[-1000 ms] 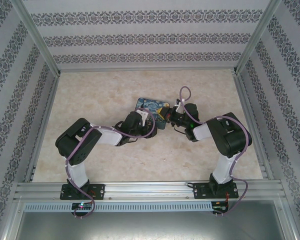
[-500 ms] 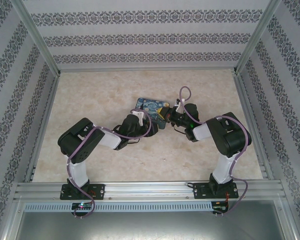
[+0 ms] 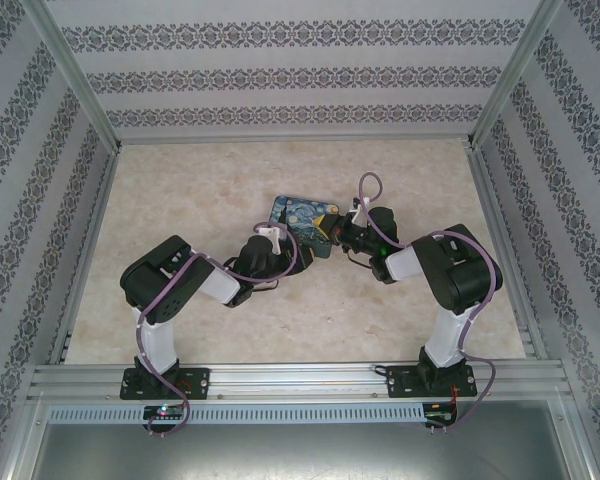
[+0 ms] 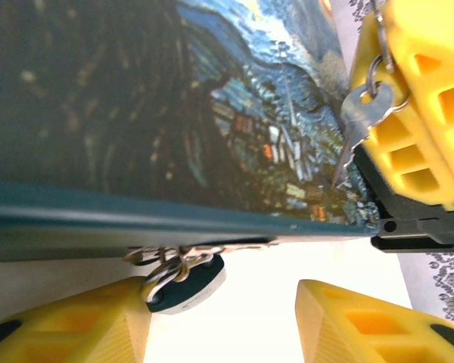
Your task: Unlock the padlock with the key
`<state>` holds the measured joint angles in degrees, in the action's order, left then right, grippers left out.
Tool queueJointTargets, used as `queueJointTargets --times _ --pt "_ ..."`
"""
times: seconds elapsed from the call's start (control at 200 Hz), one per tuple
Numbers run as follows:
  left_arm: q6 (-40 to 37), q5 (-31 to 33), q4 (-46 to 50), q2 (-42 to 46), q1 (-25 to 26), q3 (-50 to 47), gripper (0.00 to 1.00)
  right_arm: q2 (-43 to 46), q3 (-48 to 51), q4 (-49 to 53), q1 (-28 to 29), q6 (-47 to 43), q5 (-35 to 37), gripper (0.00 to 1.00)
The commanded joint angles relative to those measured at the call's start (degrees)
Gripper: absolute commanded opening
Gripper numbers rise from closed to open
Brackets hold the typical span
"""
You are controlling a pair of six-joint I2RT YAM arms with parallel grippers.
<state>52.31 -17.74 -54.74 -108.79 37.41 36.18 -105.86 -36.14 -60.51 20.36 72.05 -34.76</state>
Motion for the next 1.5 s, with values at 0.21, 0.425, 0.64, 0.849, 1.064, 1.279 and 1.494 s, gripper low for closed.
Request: queueJointTargets --times 0.21,0.425,0.64,0.849,1.064,1.279,1.494 --pt "4.78 1.11 -8.37 -0.76 0.17 -0.54 0.49 -2.15 0.11 -0.83 -0.67 -0.33 0.95 0.00" --pt "4.96 1.09 -8.51 -1.68 0.12 -0.48 0.53 -2.46 -0.25 -0.75 -0.60 -0.32 0.70 0.00" --pt "7.60 0.76 -11.89 -0.72 0.30 -1.87 0.55 -2.76 -0.25 -0.75 -0.63 -0.33 0.94 0.00" --pt "9.05 1.34 -13.56 -0.37 0.47 -2.51 0.55 -2.77 -0.25 -0.67 -0.57 -0.33 0.97 0.00" --pt "9.80 1.90 -14.89 -0.54 1.06 -2.51 0.52 -2.93 -0.16 -0.75 -0.52 -0.29 1.06 0.00" --pt "11.41 5.04 -16.18 -0.69 2.45 -3.40 0.52 -3.07 -0.24 -0.75 -0.58 -0.28 1.01 0.00" --pt "14.69 7.39 -19.12 -4.92 2.58 -2.89 0.52 -3.38 -0.16 -0.76 -0.57 -0.24 1.01 0.00"
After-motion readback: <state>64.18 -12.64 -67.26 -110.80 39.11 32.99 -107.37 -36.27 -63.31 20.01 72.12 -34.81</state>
